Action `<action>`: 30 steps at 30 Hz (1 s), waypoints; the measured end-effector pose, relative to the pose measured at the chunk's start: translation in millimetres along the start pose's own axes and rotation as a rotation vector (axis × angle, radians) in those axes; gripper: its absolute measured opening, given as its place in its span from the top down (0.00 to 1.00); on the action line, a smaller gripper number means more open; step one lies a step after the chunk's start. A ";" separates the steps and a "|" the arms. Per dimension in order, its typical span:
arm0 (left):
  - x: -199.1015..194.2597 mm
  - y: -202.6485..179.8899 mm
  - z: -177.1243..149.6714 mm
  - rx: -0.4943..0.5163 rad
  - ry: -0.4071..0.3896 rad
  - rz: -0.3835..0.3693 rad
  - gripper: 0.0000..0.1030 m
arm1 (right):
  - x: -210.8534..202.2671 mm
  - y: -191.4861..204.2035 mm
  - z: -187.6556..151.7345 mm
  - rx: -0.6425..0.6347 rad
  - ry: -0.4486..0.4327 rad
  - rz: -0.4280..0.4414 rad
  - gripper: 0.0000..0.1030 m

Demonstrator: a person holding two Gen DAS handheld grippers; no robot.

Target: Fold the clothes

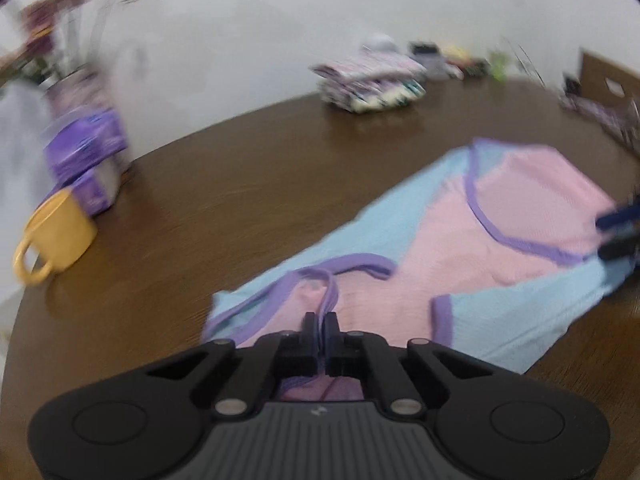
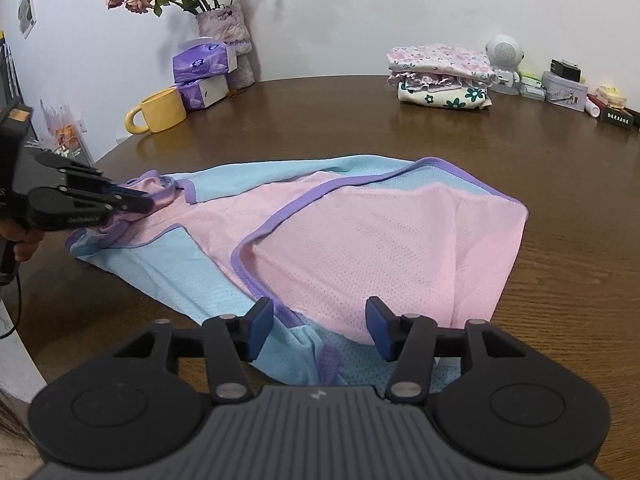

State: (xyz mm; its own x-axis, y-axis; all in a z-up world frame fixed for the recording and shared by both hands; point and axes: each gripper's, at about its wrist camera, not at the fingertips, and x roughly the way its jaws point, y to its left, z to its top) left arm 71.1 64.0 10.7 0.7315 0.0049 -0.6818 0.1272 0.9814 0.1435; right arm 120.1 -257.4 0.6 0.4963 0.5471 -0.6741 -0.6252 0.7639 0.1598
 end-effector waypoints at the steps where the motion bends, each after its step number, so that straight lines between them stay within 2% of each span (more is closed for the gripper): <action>1: -7.3 10.1 -4.1 -0.041 -0.012 0.009 0.99 | 1.1 -0.8 -1.2 0.004 0.001 -0.002 0.49; 6: -36.5 62.0 -24.7 -0.241 -0.054 0.074 0.99 | 5.7 -2.2 -6.1 0.013 0.004 -0.005 0.49; 13: -41.0 130.5 -55.2 -0.499 -0.044 0.144 0.98 | 7.9 3.0 -9.8 -0.015 -0.009 -0.021 0.44; 16: -40.4 148.9 -65.0 -0.550 -0.037 0.164 0.98 | 9.1 6.1 -10.0 -0.030 -0.008 -0.032 0.42; 19: -39.5 162.8 -69.0 -0.590 -0.040 0.151 0.98 | 10.0 9.1 -10.2 -0.041 -0.004 -0.039 0.39; 23: -35.2 171.0 -70.1 -0.602 -0.043 0.148 0.97 | 11.9 13.8 -10.3 -0.055 0.001 -0.053 0.35; 26: -31.4 173.5 -71.4 -0.614 -0.033 0.139 0.86 | 12.8 16.4 -10.8 -0.064 0.003 -0.064 0.33; 28: -37.2 171.4 -68.6 -0.605 -0.050 0.157 0.65 | 13.2 17.2 -10.7 -0.064 0.006 -0.070 0.33; 30: -46.8 166.9 -62.9 -0.577 -0.082 0.184 0.60 | 11.9 17.3 -9.7 -0.058 0.007 -0.068 0.32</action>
State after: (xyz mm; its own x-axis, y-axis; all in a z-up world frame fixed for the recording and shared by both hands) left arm 16.0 239.6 21.4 0.7590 0.1924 -0.6220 -0.3732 0.9114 -0.1735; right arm 109.4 -241.0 -11.7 0.5348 0.4920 -0.6870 -0.6239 0.7782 0.0718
